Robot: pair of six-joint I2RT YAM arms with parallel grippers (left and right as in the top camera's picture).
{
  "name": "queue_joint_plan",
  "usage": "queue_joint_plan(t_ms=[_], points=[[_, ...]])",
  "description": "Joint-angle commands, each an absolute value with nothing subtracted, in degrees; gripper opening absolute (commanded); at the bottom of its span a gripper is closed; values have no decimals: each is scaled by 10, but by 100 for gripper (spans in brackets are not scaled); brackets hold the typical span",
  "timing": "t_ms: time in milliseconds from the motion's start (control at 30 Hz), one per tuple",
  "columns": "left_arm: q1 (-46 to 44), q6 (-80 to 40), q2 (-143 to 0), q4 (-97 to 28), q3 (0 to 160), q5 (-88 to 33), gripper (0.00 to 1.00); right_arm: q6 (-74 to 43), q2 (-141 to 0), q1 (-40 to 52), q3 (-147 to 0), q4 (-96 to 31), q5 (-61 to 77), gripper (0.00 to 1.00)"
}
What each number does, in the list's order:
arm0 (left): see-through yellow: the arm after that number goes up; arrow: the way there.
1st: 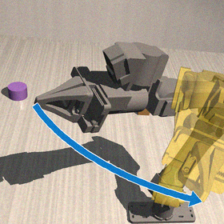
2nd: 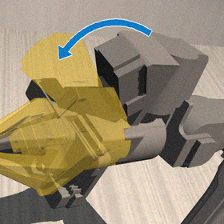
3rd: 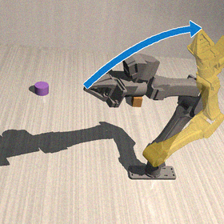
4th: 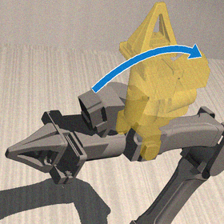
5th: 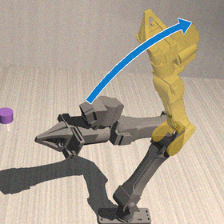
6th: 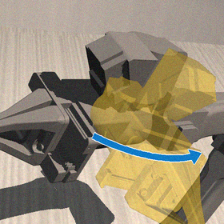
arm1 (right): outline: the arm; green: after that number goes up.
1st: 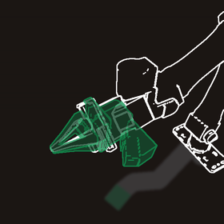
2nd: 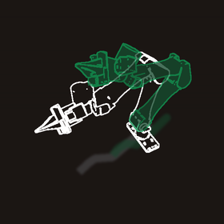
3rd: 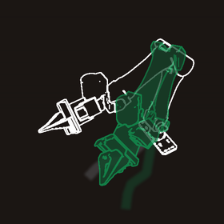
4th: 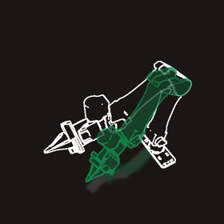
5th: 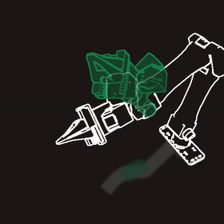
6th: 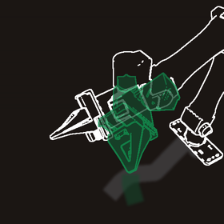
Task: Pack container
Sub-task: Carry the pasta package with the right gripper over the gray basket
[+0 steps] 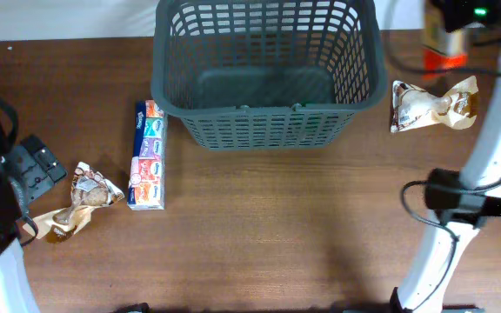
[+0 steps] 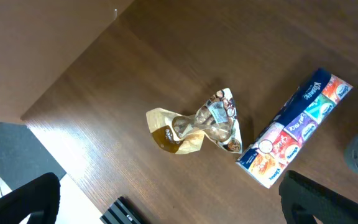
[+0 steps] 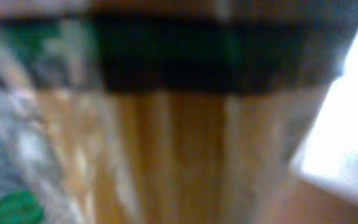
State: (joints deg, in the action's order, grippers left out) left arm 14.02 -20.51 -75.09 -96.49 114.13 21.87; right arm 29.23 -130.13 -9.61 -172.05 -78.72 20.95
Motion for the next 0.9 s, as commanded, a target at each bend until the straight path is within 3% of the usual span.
queue_joint_plan(t_ms=[0,333,867], points=[[144,-197,-747,-965,1144,218,99,418,-1279,-40,-1751,-780,233,4],[144,-197,-747,-965,1144,218,99,542,-1280,23,-1745,-777,234,4],[144,-196,-747,-965,1144,218,99,557,-1280,70,-1745,-778,192,4]])
